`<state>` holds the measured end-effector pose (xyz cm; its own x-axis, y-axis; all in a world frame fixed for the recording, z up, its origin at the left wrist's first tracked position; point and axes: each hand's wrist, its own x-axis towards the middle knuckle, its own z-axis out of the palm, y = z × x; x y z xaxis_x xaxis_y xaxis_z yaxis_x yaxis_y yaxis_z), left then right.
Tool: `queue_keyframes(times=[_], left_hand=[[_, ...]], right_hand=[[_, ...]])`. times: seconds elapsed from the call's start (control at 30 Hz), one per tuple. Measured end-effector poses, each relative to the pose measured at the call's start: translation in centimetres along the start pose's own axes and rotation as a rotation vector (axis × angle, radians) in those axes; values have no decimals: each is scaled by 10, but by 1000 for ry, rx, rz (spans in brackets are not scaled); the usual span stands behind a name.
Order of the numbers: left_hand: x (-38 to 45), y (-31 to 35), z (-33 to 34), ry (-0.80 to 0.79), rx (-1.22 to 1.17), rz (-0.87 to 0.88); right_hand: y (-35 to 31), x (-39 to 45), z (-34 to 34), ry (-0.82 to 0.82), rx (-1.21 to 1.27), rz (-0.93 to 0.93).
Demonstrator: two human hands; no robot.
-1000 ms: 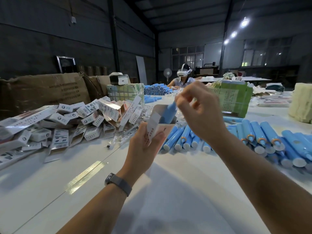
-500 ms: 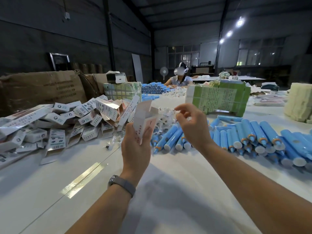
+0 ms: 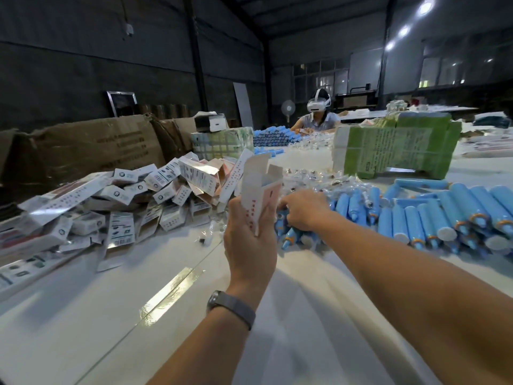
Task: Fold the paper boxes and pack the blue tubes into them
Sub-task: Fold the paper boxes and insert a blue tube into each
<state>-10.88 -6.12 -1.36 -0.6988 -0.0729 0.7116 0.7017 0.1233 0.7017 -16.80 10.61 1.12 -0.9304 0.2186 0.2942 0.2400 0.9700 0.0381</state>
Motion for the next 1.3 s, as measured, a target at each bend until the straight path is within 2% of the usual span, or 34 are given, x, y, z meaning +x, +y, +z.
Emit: queue_keyframes(times=[0.1, 0.2, 0.3, 0.43, 0.53, 0.67, 0.83, 1.07, 1.3], left_hand=[[0, -2, 1, -13, -10, 12], [-1, 0, 0, -37, -38, 21], [-4, 8, 0, -63, -169, 38], [-8, 18, 2, -115, -249, 79], [-11, 21, 3, -118, -247, 99], [-18, 27, 4, -127, -204, 114], [-22, 31, 4, -155, -168, 131], [-28, 34, 7, -239, -185, 149], [-27, 39, 6, -257, -289, 69]], right_hand=[[6, -7, 1, 160, 217, 22], [13, -23, -13, 387, 400, 69], [19, -47, -48, 609, 599, 67], [20, -99, -109, 836, 1043, -38], [13, -141, -141, 926, 1163, -214], [4, -171, -155, 974, 1075, -366], [6, -171, -148, 1012, 713, -399], [12, -166, -141, 1097, 686, -376], [15, -156, -111, 954, 413, -422]])
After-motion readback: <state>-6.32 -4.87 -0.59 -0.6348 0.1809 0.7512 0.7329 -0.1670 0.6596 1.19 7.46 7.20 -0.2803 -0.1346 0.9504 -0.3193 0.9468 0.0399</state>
